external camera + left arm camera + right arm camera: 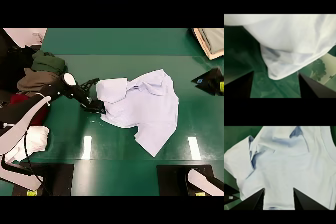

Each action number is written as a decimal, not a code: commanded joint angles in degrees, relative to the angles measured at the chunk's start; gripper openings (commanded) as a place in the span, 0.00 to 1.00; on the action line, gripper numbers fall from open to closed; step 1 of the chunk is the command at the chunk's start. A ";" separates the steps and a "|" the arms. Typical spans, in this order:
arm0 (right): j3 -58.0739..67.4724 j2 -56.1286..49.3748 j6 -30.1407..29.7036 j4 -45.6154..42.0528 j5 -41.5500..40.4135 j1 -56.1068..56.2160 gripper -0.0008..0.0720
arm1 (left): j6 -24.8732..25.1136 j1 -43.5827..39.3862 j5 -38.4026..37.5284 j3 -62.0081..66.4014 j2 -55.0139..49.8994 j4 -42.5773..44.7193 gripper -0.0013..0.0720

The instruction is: Fold the shirts.

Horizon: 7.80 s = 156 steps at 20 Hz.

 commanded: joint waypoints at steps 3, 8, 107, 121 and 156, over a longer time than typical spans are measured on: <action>-10.16 8.00 -0.57 -0.48 -1.33 -0.24 0.57 | -1.44 -1.53 1.79 -2.03 -0.07 -0.22 0.81; -21.62 13.38 3.04 -13.92 -1.31 -0.24 0.57 | -1.33 -1.51 2.51 -1.81 -0.04 -2.84 0.05; 25.09 -8.76 -2.21 -9.79 13.11 10.93 0.60 | -6.49 25.97 3.93 -44.72 40.76 11.91 0.61; -0.02 -0.81 -2.19 -24.00 10.47 9.03 0.60 | -5.38 25.94 2.29 -29.94 40.76 9.38 0.05; 39.78 19.63 -0.24 -12.04 -26.32 7.85 0.03 | -5.46 25.97 5.81 54.34 41.31 7.26 0.05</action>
